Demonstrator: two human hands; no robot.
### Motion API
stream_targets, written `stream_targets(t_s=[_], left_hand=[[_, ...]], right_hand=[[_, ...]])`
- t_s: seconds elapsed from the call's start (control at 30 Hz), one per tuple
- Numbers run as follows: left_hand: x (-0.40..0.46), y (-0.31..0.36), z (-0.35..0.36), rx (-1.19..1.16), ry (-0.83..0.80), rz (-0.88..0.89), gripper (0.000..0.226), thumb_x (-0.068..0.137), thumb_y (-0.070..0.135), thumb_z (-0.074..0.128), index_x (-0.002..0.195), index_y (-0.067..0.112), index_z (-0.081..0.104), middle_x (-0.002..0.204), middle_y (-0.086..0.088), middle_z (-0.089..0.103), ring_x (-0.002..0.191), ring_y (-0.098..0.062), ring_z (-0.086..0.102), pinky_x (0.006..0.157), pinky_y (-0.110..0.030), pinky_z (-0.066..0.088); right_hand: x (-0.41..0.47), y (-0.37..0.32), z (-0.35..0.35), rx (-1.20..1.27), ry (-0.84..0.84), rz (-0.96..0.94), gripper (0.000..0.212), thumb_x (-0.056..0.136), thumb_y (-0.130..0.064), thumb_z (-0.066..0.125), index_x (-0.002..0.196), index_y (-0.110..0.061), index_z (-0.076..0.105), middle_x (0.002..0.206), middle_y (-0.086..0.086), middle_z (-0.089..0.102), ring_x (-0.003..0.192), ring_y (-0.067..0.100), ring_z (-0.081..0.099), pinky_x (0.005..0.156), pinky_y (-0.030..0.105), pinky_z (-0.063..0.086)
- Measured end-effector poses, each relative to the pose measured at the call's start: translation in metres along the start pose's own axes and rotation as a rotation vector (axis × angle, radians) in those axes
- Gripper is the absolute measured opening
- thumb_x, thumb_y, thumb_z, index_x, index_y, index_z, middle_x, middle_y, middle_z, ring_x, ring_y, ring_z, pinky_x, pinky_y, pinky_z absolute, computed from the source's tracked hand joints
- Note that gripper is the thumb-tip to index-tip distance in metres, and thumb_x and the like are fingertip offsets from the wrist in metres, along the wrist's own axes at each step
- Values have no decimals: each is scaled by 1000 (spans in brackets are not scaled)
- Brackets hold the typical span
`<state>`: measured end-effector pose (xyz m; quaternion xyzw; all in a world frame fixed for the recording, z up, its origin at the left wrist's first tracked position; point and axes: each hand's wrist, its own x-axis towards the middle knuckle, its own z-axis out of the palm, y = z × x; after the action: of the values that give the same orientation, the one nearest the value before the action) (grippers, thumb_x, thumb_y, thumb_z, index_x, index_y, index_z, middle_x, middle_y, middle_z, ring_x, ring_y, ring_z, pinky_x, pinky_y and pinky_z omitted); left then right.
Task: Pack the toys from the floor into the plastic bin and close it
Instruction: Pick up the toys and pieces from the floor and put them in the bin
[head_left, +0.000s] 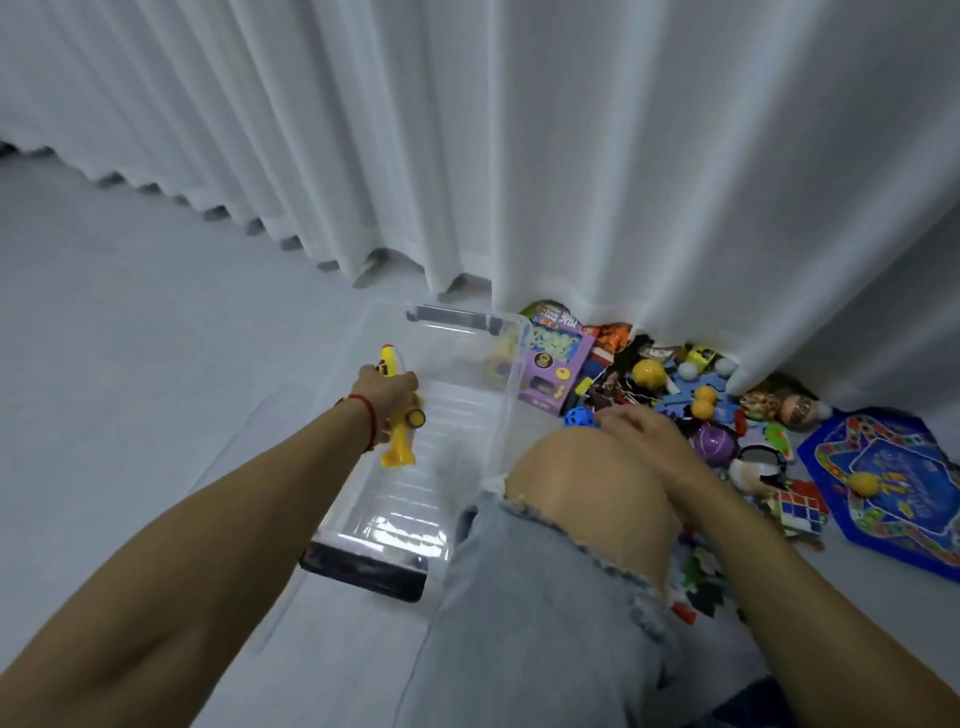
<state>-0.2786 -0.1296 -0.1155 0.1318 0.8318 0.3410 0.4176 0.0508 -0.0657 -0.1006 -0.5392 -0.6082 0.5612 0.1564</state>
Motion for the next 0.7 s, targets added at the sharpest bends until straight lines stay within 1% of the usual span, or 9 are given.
stream_targets(t_s=[0.1,0.2,0.3,0.37,0.47,0.53,0.6,0.67,0.7], left_hand=[[-6,-15,14,313,19,47,65,65,40,61,121,8,54,113,-16,62,103,-37,62,88,-45,54],[-32,-5,57,415,12,336,38,79,27,64,115,15,64,115,-9,64,107,-30,62,94,-36,50],[-54,9,125,523,-114,681,25,80,16,64,104,20,69,106,1,68,99,-20,62,93,-32,44],[-63,8,166,792,-61,819,21,81,17,59,97,25,69,101,5,68,96,-22,58,94,-43,35],[-58,-13,216,1166,74,1038,29,77,17,47,97,17,67,99,-8,67,98,-33,55,95,-50,31],[-52,-28,244,1302,-74,973,33,84,26,50,114,17,61,115,-11,59,108,-35,50,97,-51,35],[-41,-42,266,1342,-248,782,50,87,38,59,132,18,49,132,-14,46,119,-37,42,93,-50,42],[-25,-55,280,1343,-318,684,64,87,45,63,141,20,39,140,-16,36,125,-38,36,94,-53,46],[-17,-62,284,1343,-332,666,66,86,46,64,142,21,37,141,-16,33,126,-37,35,95,-53,47]], right_hand=[[2,48,-1,-144,-5,53,18,102,-16,52,115,-15,64,108,8,66,83,11,59,60,21,45],[7,103,-18,-223,55,176,15,98,-22,59,111,-20,66,115,6,67,95,19,63,74,32,51],[6,148,-51,-249,213,326,25,94,-22,62,118,-15,67,122,9,67,107,27,63,94,38,51],[7,175,-79,-287,335,406,32,93,-17,61,124,-8,65,126,15,65,112,33,61,93,35,47],[15,211,-117,-378,476,456,31,88,-22,66,115,-7,68,115,20,68,102,38,63,82,37,48],[25,232,-135,-464,555,491,42,86,-27,71,124,-9,62,121,23,62,109,41,58,89,42,48],[34,246,-147,-559,536,506,63,87,-29,73,143,-16,47,140,27,45,125,44,46,100,48,42],[46,263,-156,-571,476,472,76,87,-30,74,152,-24,34,150,27,31,131,46,39,104,52,40],[53,271,-161,-557,456,441,77,86,-28,76,152,-23,35,148,27,34,129,47,43,103,52,42]])
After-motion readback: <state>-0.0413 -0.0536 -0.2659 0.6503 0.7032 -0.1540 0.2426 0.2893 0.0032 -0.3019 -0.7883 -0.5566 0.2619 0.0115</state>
